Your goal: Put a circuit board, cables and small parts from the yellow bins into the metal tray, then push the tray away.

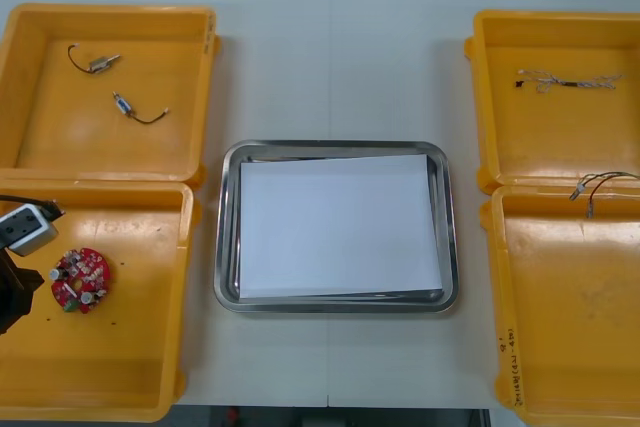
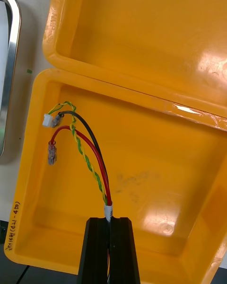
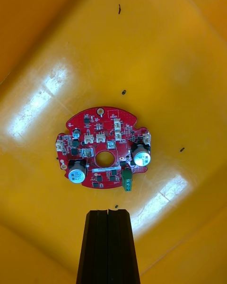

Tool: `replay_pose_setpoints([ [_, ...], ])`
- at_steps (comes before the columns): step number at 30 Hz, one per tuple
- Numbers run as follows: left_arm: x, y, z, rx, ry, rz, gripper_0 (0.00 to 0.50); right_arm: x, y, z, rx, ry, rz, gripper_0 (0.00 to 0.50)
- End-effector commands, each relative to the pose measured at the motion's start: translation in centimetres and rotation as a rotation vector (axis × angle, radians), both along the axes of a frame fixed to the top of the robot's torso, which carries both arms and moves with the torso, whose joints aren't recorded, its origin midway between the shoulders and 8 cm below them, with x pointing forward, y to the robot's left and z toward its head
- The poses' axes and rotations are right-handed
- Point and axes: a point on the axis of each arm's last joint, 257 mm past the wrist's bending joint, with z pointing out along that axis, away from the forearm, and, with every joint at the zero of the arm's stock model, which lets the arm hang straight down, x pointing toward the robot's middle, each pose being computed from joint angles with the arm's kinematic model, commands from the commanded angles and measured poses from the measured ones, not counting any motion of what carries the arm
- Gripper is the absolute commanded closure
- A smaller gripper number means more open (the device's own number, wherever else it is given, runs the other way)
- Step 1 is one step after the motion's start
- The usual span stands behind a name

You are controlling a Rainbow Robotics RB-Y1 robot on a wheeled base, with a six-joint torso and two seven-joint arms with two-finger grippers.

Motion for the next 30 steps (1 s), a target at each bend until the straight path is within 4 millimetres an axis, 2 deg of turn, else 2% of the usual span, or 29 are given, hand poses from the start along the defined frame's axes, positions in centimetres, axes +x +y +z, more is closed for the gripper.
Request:
replay_pose_setpoints([
  [1,-0.6,-0.8,0.0,0.017,-0.003,-0.071,0.499,0.2,-0.5,0.9,-0.033,-0.012,-0.007,0.5],
  [5,-0.8,-0.9,-0.1,0.011,0.003,-0.07,0.488,0.2,-0.5,0.9,-0.034,-0.012,-0.007,0.5],
  [6,-0.8,-0.9,-0.1,0.008,0.004,-0.07,0.31,0.2,-0.5,0.9,-0.034,-0.012,-0.008,0.5],
  [7,-0.9,-1.0,-0.1,0.008,0.006,-0.07,0.199,0.2,-0.5,0.9,-0.034,-0.012,-0.008,0.5],
  [8,-0.8,-1.0,-0.1,0.005,0.004,-0.07,0.0,0.2,-0.5,0.9,-0.032,-0.012,-0.008,0.5],
  [20,-0.7,-1.0,-0.4,-0.008,-0.035,-0.076,0.0,0.2,-0.5,0.9,-0.032,-0.012,-0.008,0.5],
  [30,-1.7,-0.4,-1.4,0.0,-0.032,-0.083,0.0,0.2,-0.5,0.9,-0.032,-0.012,-0.008,0.5],
])
